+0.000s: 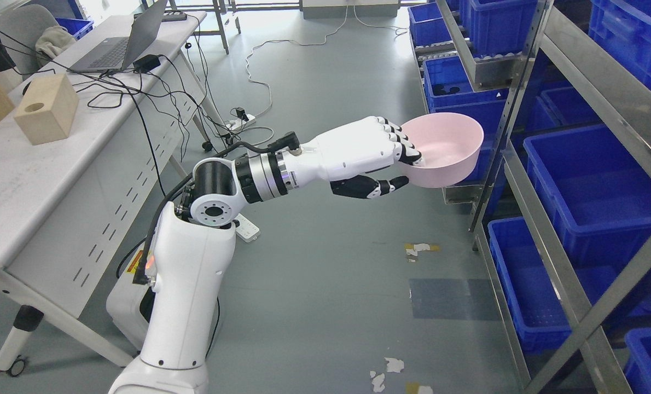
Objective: Stack pink IKEA bowl on shelf middle layer
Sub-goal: 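Carry the pink bowl in the left hand while the robot turns to the other shelf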
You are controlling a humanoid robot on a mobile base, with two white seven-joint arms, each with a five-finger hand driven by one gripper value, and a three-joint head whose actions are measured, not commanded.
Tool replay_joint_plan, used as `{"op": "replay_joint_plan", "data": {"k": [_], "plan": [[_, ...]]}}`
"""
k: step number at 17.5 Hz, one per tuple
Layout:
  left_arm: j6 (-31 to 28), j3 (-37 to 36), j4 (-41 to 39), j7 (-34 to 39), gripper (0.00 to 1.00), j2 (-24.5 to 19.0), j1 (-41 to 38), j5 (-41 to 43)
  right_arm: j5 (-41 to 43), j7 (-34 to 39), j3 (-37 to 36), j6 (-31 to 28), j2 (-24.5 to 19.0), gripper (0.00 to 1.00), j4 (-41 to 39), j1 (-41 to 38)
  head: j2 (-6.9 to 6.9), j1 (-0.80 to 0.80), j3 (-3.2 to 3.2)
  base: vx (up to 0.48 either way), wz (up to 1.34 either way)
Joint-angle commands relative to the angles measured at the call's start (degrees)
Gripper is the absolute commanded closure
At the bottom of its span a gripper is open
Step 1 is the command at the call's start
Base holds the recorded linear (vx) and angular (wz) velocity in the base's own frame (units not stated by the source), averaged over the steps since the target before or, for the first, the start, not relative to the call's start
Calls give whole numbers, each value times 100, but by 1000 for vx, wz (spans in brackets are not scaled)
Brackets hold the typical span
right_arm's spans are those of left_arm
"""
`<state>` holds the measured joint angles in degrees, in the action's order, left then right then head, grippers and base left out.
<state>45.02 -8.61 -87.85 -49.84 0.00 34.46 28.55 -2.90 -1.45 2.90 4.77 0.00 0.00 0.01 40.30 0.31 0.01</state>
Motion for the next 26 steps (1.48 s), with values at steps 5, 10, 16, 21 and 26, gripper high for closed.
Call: {"op": "replay_joint_plan", "data": {"k": [5,10,16,21,26], "plan": [[-2,-598,207,255,99,-100,254,10,0,-4,0,-2,100,0,-100,-124,0,0,0,247,30],[-2,-634,207,264,99,-100,271,1,0,-4,0,-2,100,0,-100,-124,0,0,0,189,-300],[-2,-897,198,465,99,-100,289,-25,0,-4,0,-2,100,0,-100,-124,0,0,0,77,-663],[-2,-836,425,616,99,-100,965,-34,0,-4,0,-2,100,0,-100,-124,0,0,0,31,-863],[-2,-801,1251,580,99,-100,1501,202,0,-4,0,-2,100,0,-100,-124,0,0,0,9,-838]]}}
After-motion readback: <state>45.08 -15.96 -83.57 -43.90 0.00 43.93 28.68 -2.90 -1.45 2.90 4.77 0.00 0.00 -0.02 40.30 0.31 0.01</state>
